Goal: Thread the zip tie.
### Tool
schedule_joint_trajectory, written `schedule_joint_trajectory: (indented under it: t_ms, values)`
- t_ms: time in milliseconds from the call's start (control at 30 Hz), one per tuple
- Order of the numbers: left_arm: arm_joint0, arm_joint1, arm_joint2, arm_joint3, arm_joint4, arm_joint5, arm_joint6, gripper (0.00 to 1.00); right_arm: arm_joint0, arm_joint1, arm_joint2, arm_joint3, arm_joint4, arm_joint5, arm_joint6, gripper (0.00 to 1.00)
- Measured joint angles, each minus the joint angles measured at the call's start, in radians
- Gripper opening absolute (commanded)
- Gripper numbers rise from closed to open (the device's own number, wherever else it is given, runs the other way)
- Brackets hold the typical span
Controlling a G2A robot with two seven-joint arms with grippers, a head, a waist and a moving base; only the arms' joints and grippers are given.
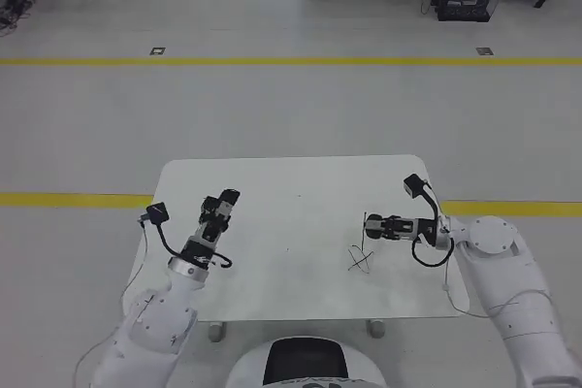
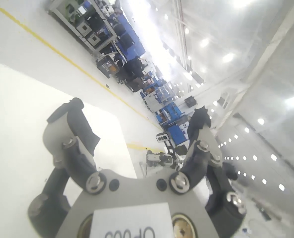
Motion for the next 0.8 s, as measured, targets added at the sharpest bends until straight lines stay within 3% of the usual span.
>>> schedule_joint_trajectory:
  t_ms: [100, 200, 267, 800]
  values:
    - [-0.033, -0.001, 0.065, -0.019, 0.234, 0.020, -0.009, 1.00, 0.012, 0.005, 0.008, 0.012, 0.013, 0.007, 0.012, 0.00]
    - [-0.076, -0.009, 0.146, -0.001, 0.456, 0.079, 0.014, 1.00, 0.030, 0.009, 0.009, 0.039, 0.022, 0.018, 0.021, 0.00]
    - [-0.093, -0.013, 0.187, 0.010, 0.542, 0.098, 0.026, 1.00, 0.042, 0.011, 0.006, 0.058, 0.025, 0.030, 0.025, 0.00]
    - [-0.093, -0.013, 0.184, 0.010, 0.548, 0.097, 0.026, 1.00, 0.052, 0.011, 0.002, 0.070, 0.021, 0.036, 0.025, 0.00]
